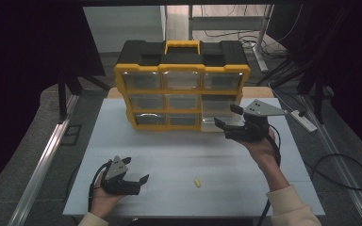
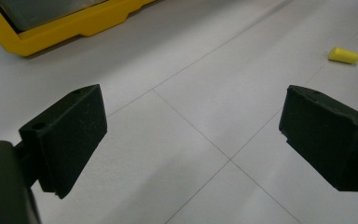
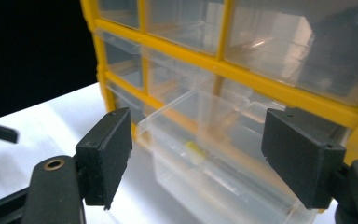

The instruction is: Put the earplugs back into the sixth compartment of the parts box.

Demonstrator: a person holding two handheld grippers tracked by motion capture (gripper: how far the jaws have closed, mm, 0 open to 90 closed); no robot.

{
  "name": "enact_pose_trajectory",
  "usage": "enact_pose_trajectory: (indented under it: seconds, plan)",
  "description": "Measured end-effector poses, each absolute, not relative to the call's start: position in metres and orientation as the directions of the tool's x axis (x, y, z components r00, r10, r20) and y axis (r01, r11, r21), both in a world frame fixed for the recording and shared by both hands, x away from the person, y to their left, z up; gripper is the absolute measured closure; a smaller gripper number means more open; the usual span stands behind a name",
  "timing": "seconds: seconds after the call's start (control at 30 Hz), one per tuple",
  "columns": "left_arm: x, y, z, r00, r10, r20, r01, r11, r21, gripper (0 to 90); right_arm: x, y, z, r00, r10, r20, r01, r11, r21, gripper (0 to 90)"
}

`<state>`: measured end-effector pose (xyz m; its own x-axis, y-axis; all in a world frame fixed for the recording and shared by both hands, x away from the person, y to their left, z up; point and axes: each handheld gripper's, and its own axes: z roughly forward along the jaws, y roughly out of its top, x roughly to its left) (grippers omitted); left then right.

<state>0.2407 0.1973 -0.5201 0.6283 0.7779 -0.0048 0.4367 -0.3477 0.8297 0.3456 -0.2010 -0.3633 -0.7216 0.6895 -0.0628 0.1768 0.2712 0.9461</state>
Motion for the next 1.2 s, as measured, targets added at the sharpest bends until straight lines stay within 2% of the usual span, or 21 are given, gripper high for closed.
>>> enact_pose_trajectory:
  seconds: [0.5,1.2]
  plan:
    - [0.242,0.195,-0.522,0.630,0.776,-0.010,0.445,-0.351,0.824,7.3,0.308,-0.206,-0.390,-0.760,0.649,-0.025,0.189,0.257,0.948,24.2]
    - [0.241,0.196,-0.522,0.633,0.774,-0.010,0.444,-0.353,0.824,7.4,0.285,-0.213,-0.431,-0.787,0.617,0.006,0.291,0.362,0.886,23.9]
